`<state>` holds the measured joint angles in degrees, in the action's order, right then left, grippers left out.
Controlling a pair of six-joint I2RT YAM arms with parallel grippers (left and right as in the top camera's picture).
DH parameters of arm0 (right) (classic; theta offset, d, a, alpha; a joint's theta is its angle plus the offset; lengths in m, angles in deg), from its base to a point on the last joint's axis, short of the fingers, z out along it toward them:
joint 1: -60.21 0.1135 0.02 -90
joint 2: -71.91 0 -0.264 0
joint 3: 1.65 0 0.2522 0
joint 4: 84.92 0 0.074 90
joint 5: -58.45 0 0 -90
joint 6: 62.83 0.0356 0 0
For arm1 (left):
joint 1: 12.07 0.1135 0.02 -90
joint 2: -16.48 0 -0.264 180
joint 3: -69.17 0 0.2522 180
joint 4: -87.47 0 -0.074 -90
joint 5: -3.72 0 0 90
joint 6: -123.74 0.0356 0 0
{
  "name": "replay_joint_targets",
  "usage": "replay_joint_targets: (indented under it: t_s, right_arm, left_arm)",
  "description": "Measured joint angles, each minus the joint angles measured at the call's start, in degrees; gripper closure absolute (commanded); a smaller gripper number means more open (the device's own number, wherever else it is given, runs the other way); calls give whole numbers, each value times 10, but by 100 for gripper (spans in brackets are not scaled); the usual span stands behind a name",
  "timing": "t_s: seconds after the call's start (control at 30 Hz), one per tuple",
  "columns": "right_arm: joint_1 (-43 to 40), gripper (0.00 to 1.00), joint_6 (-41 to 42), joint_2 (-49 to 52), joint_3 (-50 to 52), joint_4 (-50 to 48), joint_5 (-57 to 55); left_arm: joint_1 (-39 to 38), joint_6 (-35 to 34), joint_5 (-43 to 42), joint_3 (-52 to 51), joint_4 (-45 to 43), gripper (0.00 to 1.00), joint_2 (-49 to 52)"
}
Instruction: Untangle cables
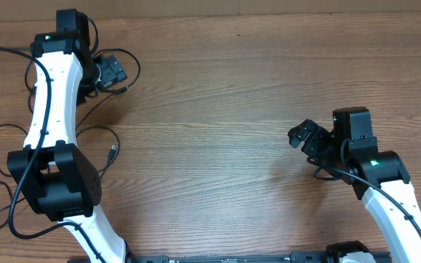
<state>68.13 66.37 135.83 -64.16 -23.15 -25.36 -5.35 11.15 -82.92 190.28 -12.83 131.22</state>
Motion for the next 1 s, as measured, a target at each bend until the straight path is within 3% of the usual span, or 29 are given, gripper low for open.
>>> replay_joint_targets:
  t_s: [0.2, 0.3, 0.4, 0.6, 0.7, 0.97, 1.0]
  right_arm:
    - [0, 0, 0, 0, 0, 0, 0]
    - [0, 0, 0, 0, 0, 0, 0]
    - [0, 0, 0, 0, 0, 0, 0]
    - [0, 0, 0, 0, 0, 0, 0]
    - [0, 0, 0, 0, 0, 0, 0]
    - [0, 0, 0, 0, 0, 0, 0]
    - [0, 0, 0, 0, 0, 0, 0]
  left_arm:
    - [0, 212, 27, -1, -56, 0, 0]
    - [0, 285, 22, -1, -57, 16, 0]
    - [0, 337, 8, -2, -58, 19, 0]
    - [-4, 398, -3, -8, -61, 16, 25]
    - [-4, 414, -6, -10, -61, 27, 59]
    - [-3, 442, 14, -14, -62, 30, 146]
    - [-3, 442, 19, -14, -62, 36, 153]
